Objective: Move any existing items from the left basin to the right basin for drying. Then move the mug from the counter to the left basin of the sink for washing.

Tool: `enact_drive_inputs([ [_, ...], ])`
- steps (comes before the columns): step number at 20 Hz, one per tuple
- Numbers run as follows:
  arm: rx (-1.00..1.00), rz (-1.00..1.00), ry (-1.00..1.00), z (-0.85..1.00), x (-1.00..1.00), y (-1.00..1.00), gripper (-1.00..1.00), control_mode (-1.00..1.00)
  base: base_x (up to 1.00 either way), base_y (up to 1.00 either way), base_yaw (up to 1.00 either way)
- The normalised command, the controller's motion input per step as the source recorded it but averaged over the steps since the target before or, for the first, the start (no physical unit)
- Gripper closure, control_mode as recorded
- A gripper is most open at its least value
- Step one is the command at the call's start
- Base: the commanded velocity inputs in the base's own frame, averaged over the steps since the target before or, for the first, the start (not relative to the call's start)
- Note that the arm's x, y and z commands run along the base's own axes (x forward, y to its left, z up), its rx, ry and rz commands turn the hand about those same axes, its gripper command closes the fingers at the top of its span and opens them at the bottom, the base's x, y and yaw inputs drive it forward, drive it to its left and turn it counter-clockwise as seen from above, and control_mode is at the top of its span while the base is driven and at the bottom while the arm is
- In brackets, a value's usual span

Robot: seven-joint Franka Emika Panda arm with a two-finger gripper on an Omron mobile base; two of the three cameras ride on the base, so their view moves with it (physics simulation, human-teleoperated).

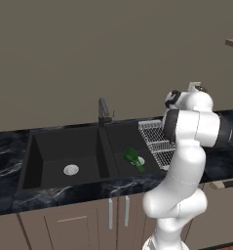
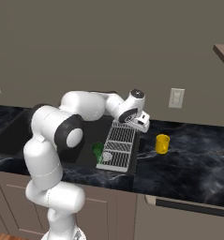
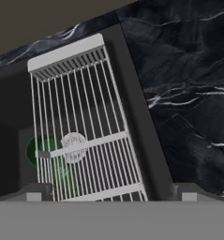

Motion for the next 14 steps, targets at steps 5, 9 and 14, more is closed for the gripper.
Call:
enact_drive_inputs([
  [5,0.00,-0.10,0.03,0.00,-0.11,-0.43,-1.00,-1.00,0.00,0.00,0.00],
  [9,0.00,-0.07,0.04,0.00,-0.03,-0.44,-1.00,-1.00,0.00,0.00,0.00],
  [14,0.00,-0.03,0.04,0.00,0.00,-0.44,-1.00,-1.00,0.00,0.00,0.00],
])
